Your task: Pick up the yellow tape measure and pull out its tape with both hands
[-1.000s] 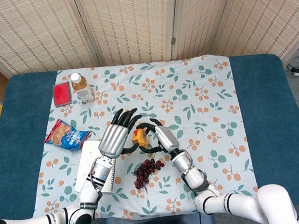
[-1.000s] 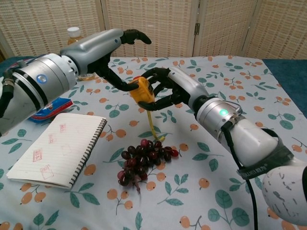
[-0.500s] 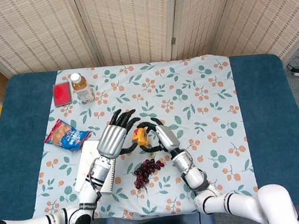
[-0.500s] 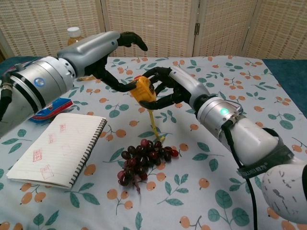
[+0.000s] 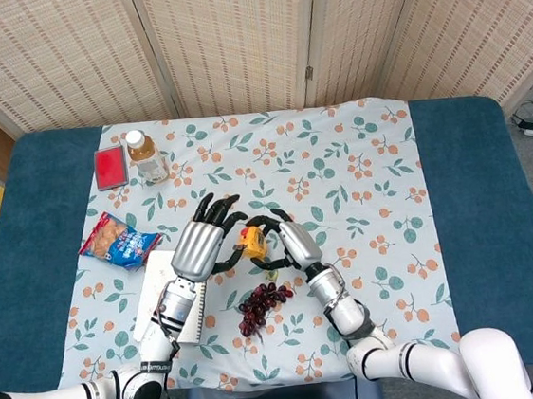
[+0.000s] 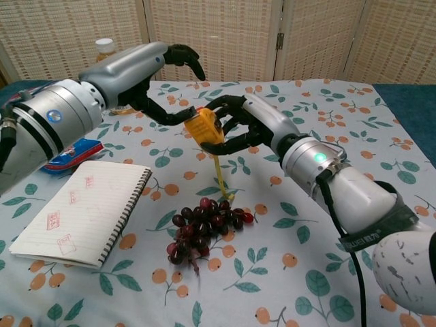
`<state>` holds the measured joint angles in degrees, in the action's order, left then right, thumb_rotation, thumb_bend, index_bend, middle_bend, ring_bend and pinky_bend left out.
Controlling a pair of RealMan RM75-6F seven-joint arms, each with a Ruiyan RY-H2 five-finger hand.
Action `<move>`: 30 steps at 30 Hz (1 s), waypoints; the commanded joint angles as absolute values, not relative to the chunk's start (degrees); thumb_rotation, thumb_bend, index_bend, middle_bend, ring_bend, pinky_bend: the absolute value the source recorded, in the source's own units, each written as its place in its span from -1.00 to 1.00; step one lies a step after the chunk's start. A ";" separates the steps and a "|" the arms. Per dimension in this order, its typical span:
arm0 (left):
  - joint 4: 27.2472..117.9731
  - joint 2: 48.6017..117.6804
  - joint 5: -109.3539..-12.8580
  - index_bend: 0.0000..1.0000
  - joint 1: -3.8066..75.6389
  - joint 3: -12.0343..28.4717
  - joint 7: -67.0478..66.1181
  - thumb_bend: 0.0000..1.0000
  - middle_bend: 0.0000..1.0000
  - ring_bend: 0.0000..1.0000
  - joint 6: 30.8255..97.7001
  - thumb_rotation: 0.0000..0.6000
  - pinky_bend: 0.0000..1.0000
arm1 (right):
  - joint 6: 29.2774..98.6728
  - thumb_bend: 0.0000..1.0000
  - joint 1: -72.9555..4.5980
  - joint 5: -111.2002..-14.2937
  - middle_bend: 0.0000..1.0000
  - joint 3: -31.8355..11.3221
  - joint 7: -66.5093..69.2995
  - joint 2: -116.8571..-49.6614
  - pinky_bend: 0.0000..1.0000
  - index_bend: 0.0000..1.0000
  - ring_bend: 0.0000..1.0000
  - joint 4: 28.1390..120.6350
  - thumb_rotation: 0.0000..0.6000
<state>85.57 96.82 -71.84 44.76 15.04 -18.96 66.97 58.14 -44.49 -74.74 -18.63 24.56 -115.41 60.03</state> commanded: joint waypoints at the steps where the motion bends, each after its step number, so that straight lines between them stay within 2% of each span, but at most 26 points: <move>1: 85.36 96.88 -71.79 -0.27 44.71 15.03 -18.92 0.57 -0.71 -0.67 67.01 1.00 -1.00 | 58.15 -0.10 -44.47 -74.67 0.07 -18.74 24.66 -115.37 -0.87 0.24 -0.20 59.93 1.00; 12: 84.07 97.42 -72.48 0.02 44.51 15.03 -17.90 0.59 -0.64 -0.63 67.65 1.00 -1.00 | 58.00 -0.10 -44.57 -74.36 0.07 -19.15 25.08 -115.36 -0.88 0.24 -0.20 59.26 1.00; 30: 81.23 99.92 -73.09 0.12 45.10 15.60 -16.64 0.64 -0.53 -0.54 67.96 1.00 -1.00 | 57.28 -0.09 -45.49 -73.44 0.07 -20.18 24.35 -115.66 -0.89 0.24 -0.20 59.19 1.00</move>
